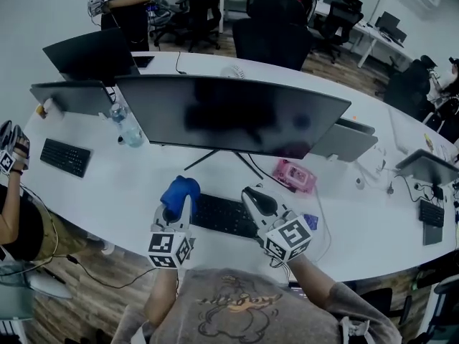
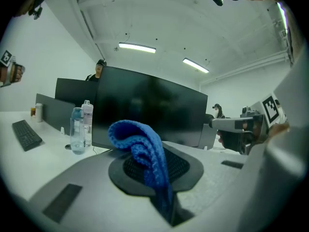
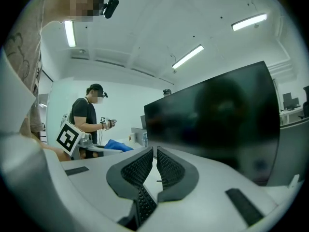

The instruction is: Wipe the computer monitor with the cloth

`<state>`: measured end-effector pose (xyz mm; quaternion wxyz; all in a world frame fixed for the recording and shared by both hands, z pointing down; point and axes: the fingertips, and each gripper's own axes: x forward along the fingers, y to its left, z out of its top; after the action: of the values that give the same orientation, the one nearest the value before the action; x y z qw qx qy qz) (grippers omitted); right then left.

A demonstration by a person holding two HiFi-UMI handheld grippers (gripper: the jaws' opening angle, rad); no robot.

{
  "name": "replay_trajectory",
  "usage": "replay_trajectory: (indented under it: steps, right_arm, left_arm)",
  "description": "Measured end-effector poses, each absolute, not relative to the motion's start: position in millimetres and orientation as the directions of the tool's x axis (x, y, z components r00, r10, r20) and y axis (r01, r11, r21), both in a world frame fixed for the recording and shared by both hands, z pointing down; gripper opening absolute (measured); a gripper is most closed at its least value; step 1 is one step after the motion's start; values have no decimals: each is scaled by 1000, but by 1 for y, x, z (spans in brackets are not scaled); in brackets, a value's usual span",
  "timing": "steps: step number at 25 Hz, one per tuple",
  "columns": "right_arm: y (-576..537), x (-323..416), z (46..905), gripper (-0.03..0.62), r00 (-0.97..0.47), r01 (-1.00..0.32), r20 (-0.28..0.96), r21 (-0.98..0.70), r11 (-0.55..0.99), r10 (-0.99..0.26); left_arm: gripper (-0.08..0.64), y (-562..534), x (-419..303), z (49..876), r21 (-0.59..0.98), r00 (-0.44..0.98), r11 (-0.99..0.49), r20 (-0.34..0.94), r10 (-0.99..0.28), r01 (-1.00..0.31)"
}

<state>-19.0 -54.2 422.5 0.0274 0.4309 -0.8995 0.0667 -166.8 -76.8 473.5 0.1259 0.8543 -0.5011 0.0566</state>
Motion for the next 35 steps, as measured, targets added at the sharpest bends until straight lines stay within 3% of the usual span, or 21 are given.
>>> replay_trajectory:
  steps: [13, 19, 35]
  right_arm:
    - [-102, -70, 421, 26, -688, -726, 96, -110, 679, -720]
    - [-119, -95, 441, 68, -710, -704, 122, -155, 693, -694]
    - [-168, -141, 478, 67, -701, -714, 197, -185, 676, -686]
  left_arm:
    - [48, -141, -222, 501, 164, 424, -394, 245, -872, -904]
    - [48, -182, -258, 517, 152, 390, -362, 263, -882, -920]
    - [48, -285, -321, 591, 116, 353, -334, 357, -865, -935]
